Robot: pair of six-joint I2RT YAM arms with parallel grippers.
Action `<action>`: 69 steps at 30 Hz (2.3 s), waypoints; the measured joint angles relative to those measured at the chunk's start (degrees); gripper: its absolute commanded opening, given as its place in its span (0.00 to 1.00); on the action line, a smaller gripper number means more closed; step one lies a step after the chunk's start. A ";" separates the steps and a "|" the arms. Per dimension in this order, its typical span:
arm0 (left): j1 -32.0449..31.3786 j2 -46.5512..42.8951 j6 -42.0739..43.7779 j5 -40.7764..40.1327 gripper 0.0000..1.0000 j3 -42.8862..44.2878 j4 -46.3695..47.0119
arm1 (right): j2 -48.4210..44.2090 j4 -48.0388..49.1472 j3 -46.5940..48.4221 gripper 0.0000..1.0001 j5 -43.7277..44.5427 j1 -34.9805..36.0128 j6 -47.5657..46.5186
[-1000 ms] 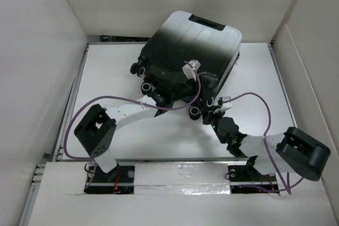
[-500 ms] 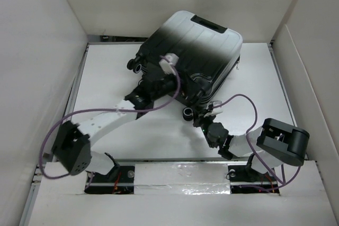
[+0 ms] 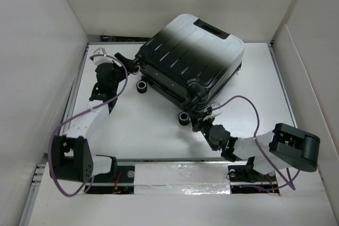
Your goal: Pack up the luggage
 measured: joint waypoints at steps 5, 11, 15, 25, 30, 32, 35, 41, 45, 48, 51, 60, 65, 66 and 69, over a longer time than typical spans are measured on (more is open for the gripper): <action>0.35 6.47 3.80 2.23 0.81 0.07 0.44 | -1.70 -2.40 -0.07 0.00 -0.94 -0.02 0.57; 1.29 7.43 7.52 7.17 0.78 0.24 4.92 | -1.64 -2.49 -0.22 0.00 -2.16 -0.33 1.11; 1.51 12.52 8.85 9.92 0.76 4.92 5.18 | -1.29 -1.27 -0.70 0.00 -3.06 -0.70 1.42; 1.99 16.35 9.73 16.00 0.42 7.04 10.60 | -3.67 -3.23 -0.94 0.45 -4.90 -0.92 2.71; 1.99 17.25 9.55 18.45 0.21 7.02 13.68 | -13.88 -10.97 -1.46 0.70 -6.67 -0.63 3.96; 2.32 17.84 9.18 19.04 0.07 6.93 15.72 | -19.69 -15.65 -1.51 0.75 -6.54 -0.70 4.68; 2.89 18.95 8.55 18.93 0.05 6.58 18.71 | -28.76 -24.57 -1.55 0.73 -5.42 -0.92 5.79; 2.84 19.56 7.28 20.87 0.72 4.46 21.70 | -42.53 -36.85 -1.55 0.11 -4.13 -7.52 6.95; 2.19 20.79 7.32 21.66 0.73 3.50 19.74 | -44.09 -41.66 -1.49 0.12 -6.78 -14.38 7.08; 2.21 20.90 7.56 20.85 0.75 2.97 18.58 | -44.00 -43.52 -1.49 0.21 -9.44 -16.24 6.80; 2.23 20.90 8.28 20.85 0.72 2.95 18.43 | -43.74 -43.63 -1.49 0.27 -11.72 -16.76 6.27; 2.32 23.04 10.36 21.70 0.34 6.67 15.17 | -42.77 -43.63 -1.49 0.40 -15.32 -19.04 5.64; 2.34 25.53 11.89 22.86 0.00 9.73 14.49 | -42.77 -43.80 -1.22 0.40 -17.70 -22.32 4.85; 2.34 25.64 12.04 23.04 0.00 9.77 14.62 | -42.75 -43.80 -1.18 0.40 -18.27 -22.99 4.74; 2.36 25.66 12.35 23.19 0.00 9.77 14.86 | -42.47 -43.80 -1.16 0.40 -19.39 -24.39 4.61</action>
